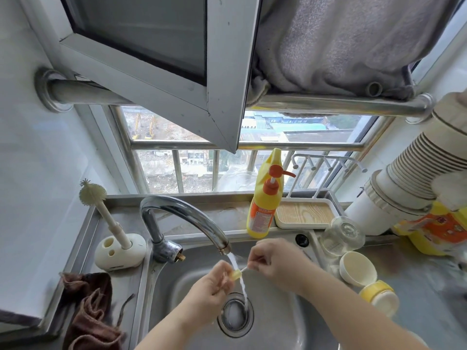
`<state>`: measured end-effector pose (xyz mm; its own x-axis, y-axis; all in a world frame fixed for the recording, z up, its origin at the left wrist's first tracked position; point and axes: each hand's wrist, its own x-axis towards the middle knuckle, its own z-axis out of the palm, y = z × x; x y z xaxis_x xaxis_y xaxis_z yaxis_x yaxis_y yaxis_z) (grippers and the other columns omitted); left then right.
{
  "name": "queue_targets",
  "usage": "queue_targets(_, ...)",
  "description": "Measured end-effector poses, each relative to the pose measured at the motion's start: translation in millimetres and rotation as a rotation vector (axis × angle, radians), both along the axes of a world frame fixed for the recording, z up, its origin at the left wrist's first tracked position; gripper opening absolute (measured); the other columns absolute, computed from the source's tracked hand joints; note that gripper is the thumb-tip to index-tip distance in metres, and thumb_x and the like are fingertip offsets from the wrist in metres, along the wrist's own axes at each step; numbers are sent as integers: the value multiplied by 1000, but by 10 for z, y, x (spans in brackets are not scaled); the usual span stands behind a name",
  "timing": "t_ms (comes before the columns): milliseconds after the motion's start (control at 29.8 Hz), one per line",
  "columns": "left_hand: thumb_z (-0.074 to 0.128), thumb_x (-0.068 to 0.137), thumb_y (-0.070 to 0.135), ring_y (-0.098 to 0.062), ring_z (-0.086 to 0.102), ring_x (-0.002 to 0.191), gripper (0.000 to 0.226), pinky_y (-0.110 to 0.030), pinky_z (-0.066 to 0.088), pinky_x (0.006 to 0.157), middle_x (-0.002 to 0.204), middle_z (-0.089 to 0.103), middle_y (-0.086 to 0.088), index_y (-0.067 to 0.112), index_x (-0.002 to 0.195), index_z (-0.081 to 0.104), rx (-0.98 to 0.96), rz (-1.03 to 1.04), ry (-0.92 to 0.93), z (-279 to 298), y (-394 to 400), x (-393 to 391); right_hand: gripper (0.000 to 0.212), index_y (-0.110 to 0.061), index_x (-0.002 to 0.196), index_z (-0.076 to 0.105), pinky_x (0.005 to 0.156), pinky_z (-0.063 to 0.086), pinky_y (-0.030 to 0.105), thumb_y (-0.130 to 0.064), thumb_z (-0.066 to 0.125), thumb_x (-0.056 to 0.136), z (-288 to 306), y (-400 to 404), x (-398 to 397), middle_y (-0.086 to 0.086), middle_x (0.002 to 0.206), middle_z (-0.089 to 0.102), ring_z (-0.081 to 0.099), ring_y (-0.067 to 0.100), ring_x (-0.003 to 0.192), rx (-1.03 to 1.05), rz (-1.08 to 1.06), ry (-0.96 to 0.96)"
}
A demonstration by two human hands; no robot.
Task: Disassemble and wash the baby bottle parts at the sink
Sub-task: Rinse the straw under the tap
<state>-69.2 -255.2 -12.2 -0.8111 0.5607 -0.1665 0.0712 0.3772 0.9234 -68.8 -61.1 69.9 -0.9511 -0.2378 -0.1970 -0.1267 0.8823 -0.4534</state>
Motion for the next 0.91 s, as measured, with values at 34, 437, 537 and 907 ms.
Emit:
queue_targets(34,45,93,31,-5,34,49,6,-21,30,51,54,42,13,34,88,42,-48,7,26,0,24,-1,13,-23,90,69,70,42,24,-29,58,89,7,-29,7,-14,78,55,47,3,77,23,30,-3)
queue_targets(437,42,98,13,4,40,41,24,-11,29,49,46,49,18,32,83,46,-35,64,-67,64,73,13,14,-24,91,67,77,47,27,-32,56,90,8,-38,-10,-12,84,58,51,7,80,51,-71,6)
queue_targets(537,29,91,46,11,51,73,25,-9,37,71,74,59,20,41,79,50,-169,67,36,37,50,-13,14,-23,90,67,77,49,29,-32,57,90,-7,-50,1,-11,85,59,54,9,81,39,-69,0)
queue_targets(907,26,70,74,2,50,68,51,-21,38,68,68,57,22,33,81,54,-105,81,-17,-48,18,-44,13,-23,88,68,69,43,24,-32,58,89,-103,-97,17,-17,78,51,49,6,75,15,-14,-12)
